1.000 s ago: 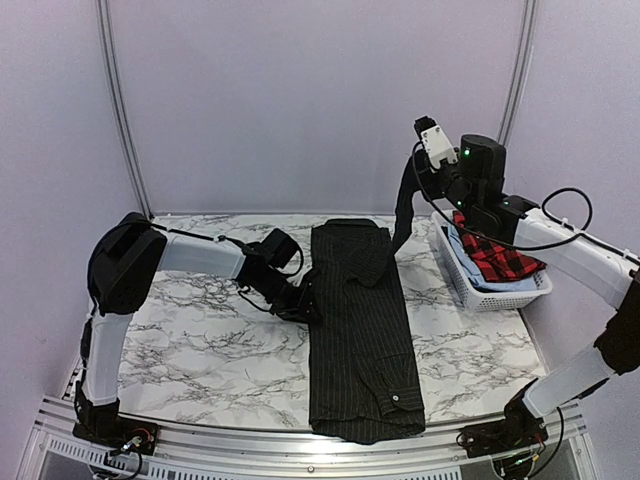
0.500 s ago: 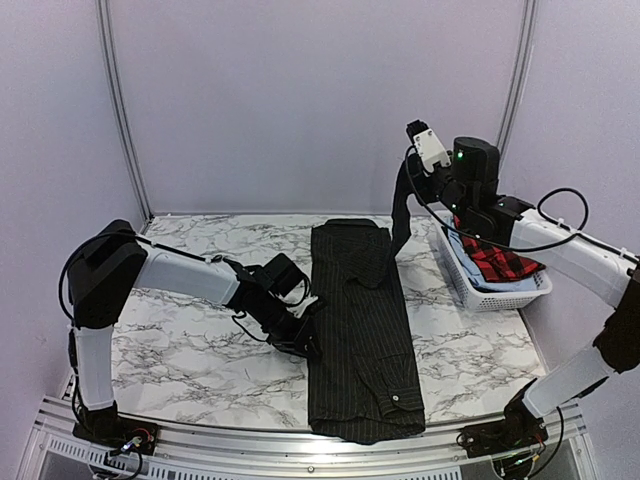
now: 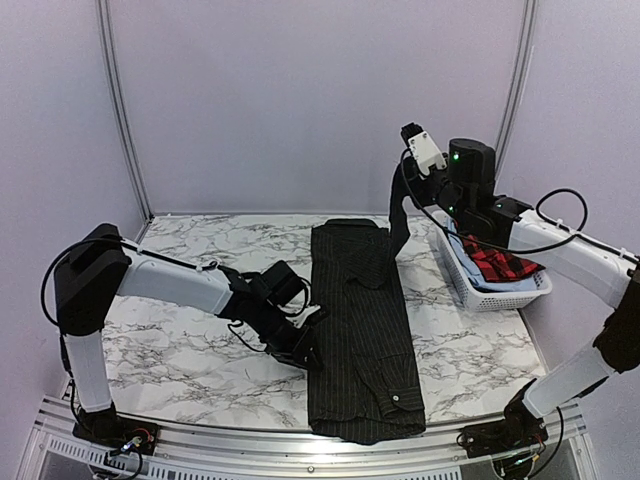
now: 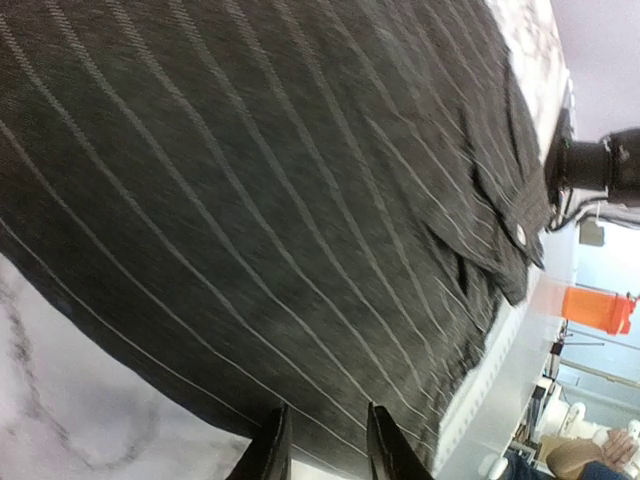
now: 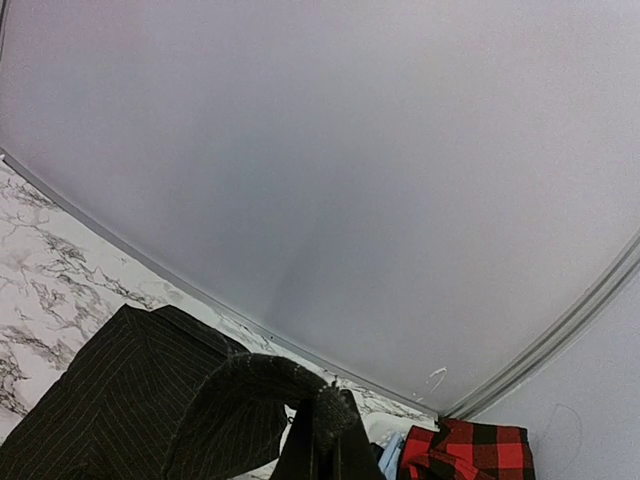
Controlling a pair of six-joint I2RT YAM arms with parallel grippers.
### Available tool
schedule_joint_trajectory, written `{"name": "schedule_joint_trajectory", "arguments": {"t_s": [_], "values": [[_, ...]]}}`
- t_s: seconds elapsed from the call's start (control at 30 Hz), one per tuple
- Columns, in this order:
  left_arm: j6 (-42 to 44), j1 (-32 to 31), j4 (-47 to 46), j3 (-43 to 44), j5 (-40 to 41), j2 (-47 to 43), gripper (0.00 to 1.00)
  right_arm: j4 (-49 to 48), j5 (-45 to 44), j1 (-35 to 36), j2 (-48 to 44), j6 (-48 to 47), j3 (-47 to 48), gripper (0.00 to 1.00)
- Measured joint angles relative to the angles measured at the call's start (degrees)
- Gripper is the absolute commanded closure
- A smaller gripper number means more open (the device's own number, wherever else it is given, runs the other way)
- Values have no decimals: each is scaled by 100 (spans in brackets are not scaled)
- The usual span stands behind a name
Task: Fold and stack the long sleeve shirts
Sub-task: Smooth out the rectangle-folded shirt at the center of the board, then place the sleeve of the rectangle-folded shirt.
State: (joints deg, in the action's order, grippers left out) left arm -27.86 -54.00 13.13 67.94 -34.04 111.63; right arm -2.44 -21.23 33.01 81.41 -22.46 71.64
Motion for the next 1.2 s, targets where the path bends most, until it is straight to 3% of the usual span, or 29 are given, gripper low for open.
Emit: {"name": "schedule_joint_trajectory", "arguments": {"t_s": [0.4,0.57,0.7,0.87,1.03,1.2], "values": [[-26,-699,-7,-328,-313,-157,72,37,35,103,0,61,0,100],[-35,-745,-7,-348,-433,4,65,197,306,146,-20,192,-2,100],[-63,-723,0,-306,-448,0,60,503,1169,179,-262,431,-151,100],[-260,-584,4,-216,-404,-157,60,905,2983,372,-793,852,-531,100],[-555,109,-2,-216,-136,-586,59,1351,4238,846,-1202,1329,-1187,100],[-752,990,-9,-208,186,-898,59,1792,4710,1268,-1394,1886,-1965,100]]}}
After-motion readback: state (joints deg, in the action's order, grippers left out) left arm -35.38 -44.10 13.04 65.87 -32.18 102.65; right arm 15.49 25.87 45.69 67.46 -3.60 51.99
